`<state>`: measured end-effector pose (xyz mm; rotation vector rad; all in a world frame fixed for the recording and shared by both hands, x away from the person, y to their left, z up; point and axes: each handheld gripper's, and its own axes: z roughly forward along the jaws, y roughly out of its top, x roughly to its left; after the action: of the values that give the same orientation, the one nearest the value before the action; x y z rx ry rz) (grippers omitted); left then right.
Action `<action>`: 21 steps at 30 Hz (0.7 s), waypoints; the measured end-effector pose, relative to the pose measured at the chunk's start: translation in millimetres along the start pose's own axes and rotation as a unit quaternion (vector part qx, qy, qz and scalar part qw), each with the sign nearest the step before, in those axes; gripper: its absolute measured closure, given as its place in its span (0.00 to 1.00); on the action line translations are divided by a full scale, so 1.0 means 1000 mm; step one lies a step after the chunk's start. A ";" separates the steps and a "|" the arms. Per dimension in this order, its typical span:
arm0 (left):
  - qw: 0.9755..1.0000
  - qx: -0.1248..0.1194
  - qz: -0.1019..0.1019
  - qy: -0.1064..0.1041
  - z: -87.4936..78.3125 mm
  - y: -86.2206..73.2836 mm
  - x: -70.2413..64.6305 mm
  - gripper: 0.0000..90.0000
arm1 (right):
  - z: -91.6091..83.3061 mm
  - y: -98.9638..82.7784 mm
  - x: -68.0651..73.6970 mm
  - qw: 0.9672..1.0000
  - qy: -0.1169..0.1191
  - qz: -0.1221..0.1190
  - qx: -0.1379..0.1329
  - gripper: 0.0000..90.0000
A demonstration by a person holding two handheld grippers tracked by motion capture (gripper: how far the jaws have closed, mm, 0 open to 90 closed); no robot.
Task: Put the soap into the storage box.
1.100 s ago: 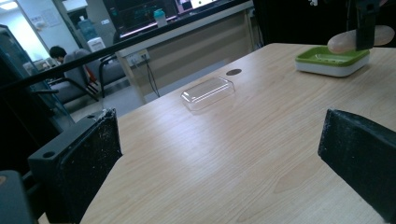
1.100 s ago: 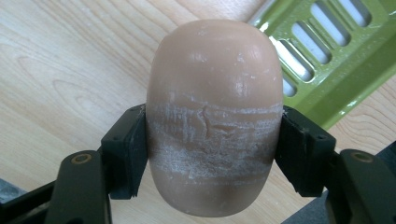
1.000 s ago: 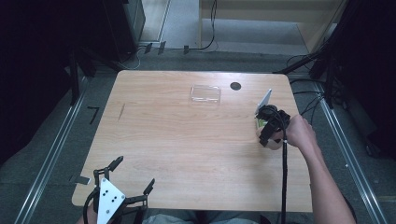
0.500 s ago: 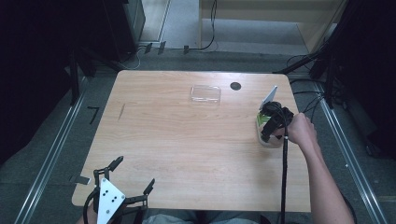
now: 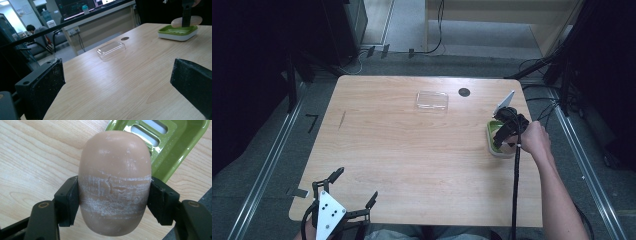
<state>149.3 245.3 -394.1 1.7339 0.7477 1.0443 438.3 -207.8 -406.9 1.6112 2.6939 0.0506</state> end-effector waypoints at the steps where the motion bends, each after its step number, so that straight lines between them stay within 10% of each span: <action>1: 1.000 0.000 0.000 0.000 0.000 0.000 0.000 0.00 | 0.000 0.000 0.000 1.000 0.000 0.001 -0.001 0.37; 21: 1.000 0.000 -0.001 0.001 0.000 0.000 0.000 0.00 | 0.004 0.002 -0.009 0.997 0.000 0.054 -0.054 0.37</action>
<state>149.5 245.3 -394.1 1.7319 0.7509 1.0438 444.0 -214.5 -410.8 1.7230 2.5516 0.1934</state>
